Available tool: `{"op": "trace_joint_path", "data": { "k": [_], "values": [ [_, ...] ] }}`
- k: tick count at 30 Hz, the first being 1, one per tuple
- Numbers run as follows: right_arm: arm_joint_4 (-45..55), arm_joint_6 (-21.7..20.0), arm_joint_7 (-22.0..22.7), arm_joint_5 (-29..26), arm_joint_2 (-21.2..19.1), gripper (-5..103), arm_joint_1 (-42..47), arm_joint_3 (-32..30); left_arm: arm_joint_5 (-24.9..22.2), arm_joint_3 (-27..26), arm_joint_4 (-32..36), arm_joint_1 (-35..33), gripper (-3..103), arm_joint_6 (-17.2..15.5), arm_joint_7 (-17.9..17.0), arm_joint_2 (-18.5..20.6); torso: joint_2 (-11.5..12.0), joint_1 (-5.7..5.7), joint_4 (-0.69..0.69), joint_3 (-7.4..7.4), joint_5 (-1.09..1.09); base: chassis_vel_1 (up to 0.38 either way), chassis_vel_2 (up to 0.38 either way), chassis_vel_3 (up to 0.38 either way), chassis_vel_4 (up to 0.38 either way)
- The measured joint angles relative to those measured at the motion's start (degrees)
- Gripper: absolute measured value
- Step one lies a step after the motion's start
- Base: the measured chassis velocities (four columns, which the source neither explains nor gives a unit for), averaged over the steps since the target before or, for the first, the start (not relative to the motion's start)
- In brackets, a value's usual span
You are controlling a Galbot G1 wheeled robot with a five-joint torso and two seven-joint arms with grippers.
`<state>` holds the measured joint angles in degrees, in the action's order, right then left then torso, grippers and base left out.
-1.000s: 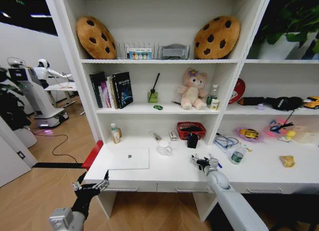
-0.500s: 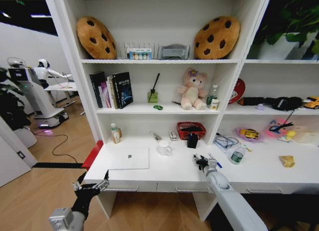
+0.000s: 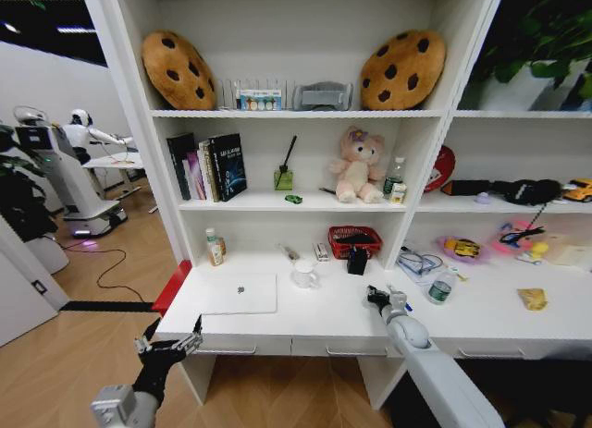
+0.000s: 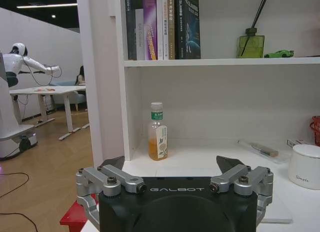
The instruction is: Organize the objects on the table.
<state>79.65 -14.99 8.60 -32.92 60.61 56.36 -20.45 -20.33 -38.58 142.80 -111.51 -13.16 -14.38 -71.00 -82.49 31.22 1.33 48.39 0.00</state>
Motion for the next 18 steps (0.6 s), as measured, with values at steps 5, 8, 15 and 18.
{"op": "trace_joint_path", "data": {
  "k": [5,8,15,18],
  "values": [
    [0.85,1.08,-1.09,-0.06,-0.4,0,1.49,-0.66,0.0,0.0,0.0,0.0,100,0.0,0.0,0.0,0.0,0.0,0.0,0.0,0.0,0.0,0.0,0.0,0.0],
    [1.58,2.46,-1.8,-0.81,-0.32,0,2.41,-1.18,0.0,0.0,0.0,0.0,100,0.0,0.0,0.0,0.0,0.0,0.01,0.0,0.02,0.0,0.0,0.0,0.0],
    [2.8,3.58,-2.39,-0.99,-1.16,19,4.21,-2.03,0.0,0.0,0.0,0.0,100,0.0,0.0,0.0,0.0,0.0,0.01,0.0,0.0,0.0,0.0,0.0,0.0],
    [3.67,3.72,-2.54,-1.07,-1.63,30,4.81,-2.34,0.0,0.0,0.0,0.0,100,0.0,0.0,0.0,0.0,0.0,0.0,0.0,0.0,0.0,0.0,0.0,0.0]
  ]
}}
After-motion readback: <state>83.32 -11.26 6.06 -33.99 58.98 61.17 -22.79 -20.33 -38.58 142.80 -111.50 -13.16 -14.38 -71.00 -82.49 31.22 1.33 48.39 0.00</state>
